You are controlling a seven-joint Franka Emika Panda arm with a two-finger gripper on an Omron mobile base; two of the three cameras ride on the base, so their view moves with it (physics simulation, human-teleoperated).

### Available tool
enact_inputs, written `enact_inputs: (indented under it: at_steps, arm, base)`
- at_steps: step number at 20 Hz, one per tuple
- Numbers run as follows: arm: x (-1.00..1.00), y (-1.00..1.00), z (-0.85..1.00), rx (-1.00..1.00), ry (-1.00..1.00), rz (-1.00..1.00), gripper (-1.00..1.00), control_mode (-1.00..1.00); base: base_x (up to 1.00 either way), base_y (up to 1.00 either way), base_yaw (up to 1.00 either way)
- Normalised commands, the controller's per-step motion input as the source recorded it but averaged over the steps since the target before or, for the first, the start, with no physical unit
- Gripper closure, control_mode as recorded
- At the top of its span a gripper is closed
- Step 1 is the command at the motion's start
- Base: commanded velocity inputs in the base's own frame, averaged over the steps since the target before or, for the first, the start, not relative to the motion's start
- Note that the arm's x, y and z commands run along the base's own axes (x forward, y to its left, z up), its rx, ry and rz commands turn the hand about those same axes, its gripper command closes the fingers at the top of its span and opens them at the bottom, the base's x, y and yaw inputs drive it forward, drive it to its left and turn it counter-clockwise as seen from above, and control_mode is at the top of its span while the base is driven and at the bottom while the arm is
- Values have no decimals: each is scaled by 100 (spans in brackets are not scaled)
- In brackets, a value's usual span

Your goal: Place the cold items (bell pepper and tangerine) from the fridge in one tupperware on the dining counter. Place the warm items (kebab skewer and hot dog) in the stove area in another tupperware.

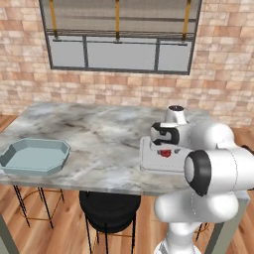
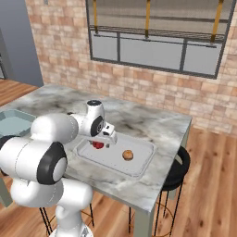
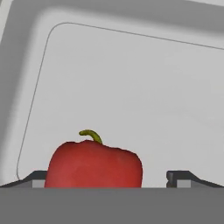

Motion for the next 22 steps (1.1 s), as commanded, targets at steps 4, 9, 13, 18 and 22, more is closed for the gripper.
enact_inputs:
  at_steps: [4,9,13,18,22]
  arm:
    - [2,-18,-22,1,0,0,-100,-100]
    - [21,-13,-14,2,0,0,-100,-100]
    - [17,-5,-20,0,0,0,-100,-100]
    - [-2,-1,-1,0,-3,0,-100,-100]
    - [-64,-3,63,0,-19,0,-100,-100]
  base:
    - [0,0,0]
    - [0,0,0]
    - [0,0,0]
    - [0,0,0]
    - [0,0,0]
